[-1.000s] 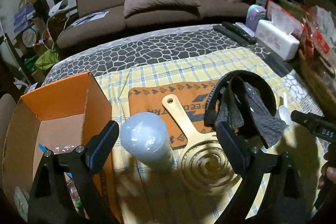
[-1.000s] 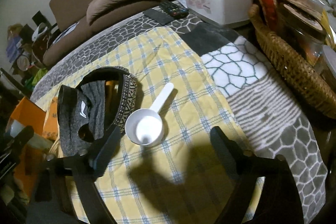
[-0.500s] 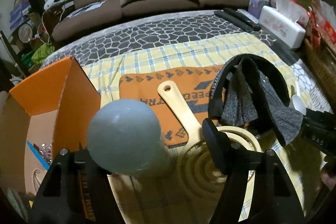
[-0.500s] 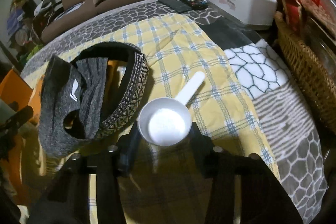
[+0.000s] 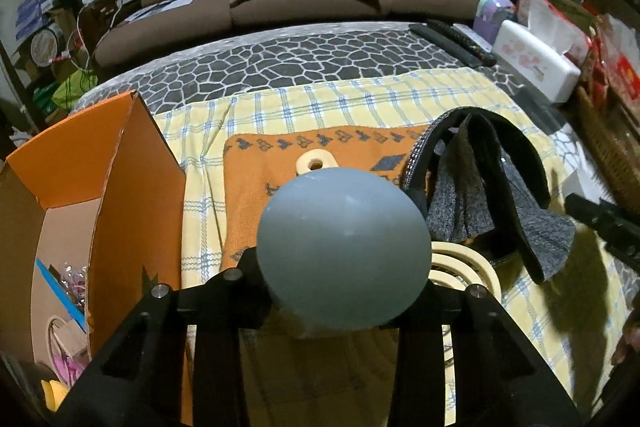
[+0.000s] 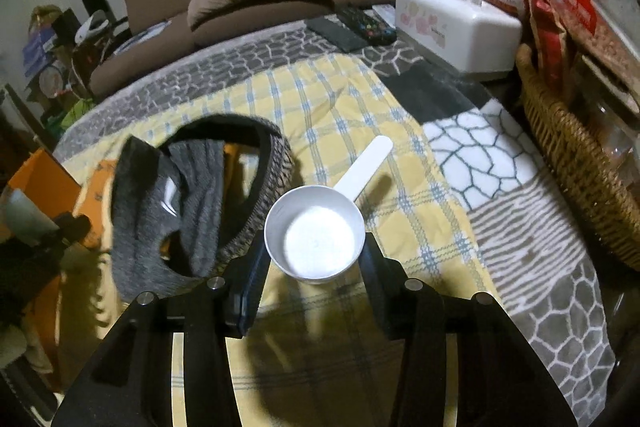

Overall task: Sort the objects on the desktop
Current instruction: 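Grasp the white bottle with left tool while right tool grasps the white scoop, then lift the bottle and scoop and carry both over the orange box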

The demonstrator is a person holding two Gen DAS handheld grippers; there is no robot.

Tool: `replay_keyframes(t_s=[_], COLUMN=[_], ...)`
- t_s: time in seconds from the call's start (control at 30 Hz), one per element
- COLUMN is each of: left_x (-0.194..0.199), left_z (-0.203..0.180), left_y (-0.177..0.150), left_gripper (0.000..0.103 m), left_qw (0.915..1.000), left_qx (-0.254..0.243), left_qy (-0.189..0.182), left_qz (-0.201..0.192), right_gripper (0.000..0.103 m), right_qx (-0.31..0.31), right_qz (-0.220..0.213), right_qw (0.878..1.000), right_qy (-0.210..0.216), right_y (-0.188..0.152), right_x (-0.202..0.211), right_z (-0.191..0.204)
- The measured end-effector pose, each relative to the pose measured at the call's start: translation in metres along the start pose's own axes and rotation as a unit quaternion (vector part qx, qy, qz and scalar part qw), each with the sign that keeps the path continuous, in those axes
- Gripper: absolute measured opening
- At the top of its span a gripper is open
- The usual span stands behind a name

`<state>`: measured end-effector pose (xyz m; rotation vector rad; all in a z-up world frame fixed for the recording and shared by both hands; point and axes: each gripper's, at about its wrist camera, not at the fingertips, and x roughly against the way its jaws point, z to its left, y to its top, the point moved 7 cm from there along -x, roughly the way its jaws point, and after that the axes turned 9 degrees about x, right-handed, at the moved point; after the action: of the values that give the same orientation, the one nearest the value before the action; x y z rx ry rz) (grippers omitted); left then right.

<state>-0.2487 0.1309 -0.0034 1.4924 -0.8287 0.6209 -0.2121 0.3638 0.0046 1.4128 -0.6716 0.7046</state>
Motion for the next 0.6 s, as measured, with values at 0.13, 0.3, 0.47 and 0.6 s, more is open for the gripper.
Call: replay_keyframes(t_s=[0.13,0.3,0.47,0.6], left_x=[-0.003,-0.013,-0.02,-0.014], left_z=[0.002,0.0,-0.005,-0.001], left_y=[0.003,0.007,0.009,0.01], left_gripper=[0.042,0.058,0.029,0.027], left_qw=[0.9997,0.9994,0.9998,0.9995], left_qx=[0.024,0.033,0.022,0.028], left_qy=[-0.008,0.002,0.001,-0.012], left_qz=[0.003,0.0,-0.004,-0.011], right_gripper=[0.046,0.046,0.046,0.046], right_qx=[-0.002,0.002,0.003,0.008], right_qz=[-0.015,-0.017,-0.012,-0.014], right_qw=[1.0,1.0,1.0,1.0], right_qy=[0.012,0.016,0.02,0.022], right_y=[0.008,0.011,0.008,0.011], right_x=[0.013,0.018,0.015,0.017], right_z=[0.004,0.006,0.008,0.012])
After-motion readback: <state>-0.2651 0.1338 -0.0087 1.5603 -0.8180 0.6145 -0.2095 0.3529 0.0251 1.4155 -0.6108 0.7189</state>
